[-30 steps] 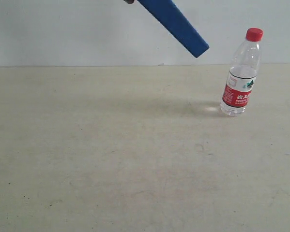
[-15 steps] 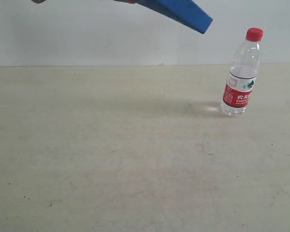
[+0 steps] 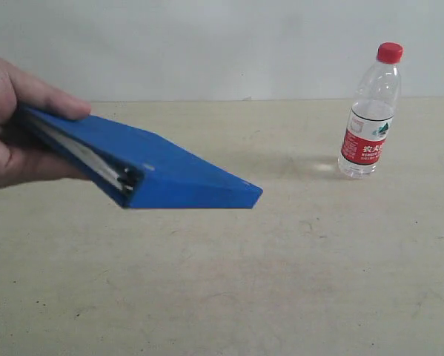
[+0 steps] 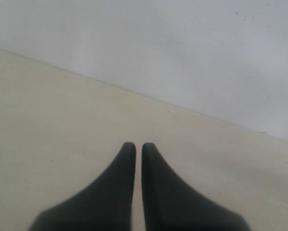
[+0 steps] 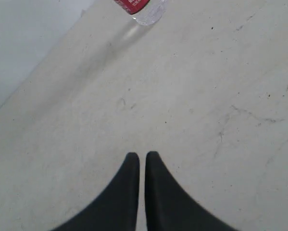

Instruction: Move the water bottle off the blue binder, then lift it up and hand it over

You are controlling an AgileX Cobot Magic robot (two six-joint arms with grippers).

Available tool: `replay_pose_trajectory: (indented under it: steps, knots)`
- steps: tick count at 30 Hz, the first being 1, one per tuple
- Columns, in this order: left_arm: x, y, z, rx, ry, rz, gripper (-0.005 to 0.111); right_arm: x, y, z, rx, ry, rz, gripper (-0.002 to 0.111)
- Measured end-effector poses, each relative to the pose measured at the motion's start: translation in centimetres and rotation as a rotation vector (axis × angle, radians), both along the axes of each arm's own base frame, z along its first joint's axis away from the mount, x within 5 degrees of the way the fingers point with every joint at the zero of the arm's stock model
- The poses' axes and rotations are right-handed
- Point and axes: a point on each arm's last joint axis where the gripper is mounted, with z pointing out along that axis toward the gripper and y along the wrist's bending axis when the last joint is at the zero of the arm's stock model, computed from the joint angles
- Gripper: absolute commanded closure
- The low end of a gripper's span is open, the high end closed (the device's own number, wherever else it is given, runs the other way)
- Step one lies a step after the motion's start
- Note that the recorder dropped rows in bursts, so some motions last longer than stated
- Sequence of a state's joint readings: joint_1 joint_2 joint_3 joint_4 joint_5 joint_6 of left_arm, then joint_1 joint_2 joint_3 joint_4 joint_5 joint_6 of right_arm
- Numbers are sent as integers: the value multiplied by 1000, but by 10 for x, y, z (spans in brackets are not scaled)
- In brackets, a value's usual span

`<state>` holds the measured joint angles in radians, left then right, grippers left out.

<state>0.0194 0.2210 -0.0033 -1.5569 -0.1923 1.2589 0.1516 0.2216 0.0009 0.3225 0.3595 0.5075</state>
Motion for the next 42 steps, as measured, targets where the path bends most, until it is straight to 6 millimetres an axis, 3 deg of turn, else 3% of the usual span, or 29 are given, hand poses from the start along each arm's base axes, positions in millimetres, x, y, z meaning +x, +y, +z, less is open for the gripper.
replay_pose_trajectory:
  steps: [3, 6, 9, 11, 13, 15, 20, 25, 27, 33, 42]
  knots:
    - [0, 0, 0, 0, 0, 0, 102, 3, -1, 5, -11, -67, -11, 108]
    - [0, 0, 0, 0, 0, 0, 102, 10, -6, 22, -93, -284, -40, 108]
    - [0, 0, 0, 0, 0, 0, 102, 11, -16, 53, -325, -665, -125, 108]
    - [0, 0, 0, 0, 0, 0, 102, 1, -22, 74, -530, -908, -213, 108]
    - [0, 0, 0, 0, 0, 0, 102, -13, -26, 86, -715, -1071, -298, 108]
    - [0, 0, 0, 0, 0, 0, 102, -21, -26, 89, -812, -1124, -340, 108]
    - [0, 1, -1, -1, 1, 7, 102, -14, -22, 74, -798, -961, -235, 108]
    - [-1, 2, -1, -1, 1, 18, 102, -6, -20, 23, -721, -423, -21, 108]
    - [-1, 2, -1, -1, 1, 18, 102, -8, -20, 14, -760, -327, 36, 108]
    - [-1, 2, -1, -1, 1, 18, 102, -9, -20, 10, -834, -293, 85, 108]
    - [-1, 2, -1, -1, 1, 20, 102, -9, -19, 10, -809, -291, 80, 108]
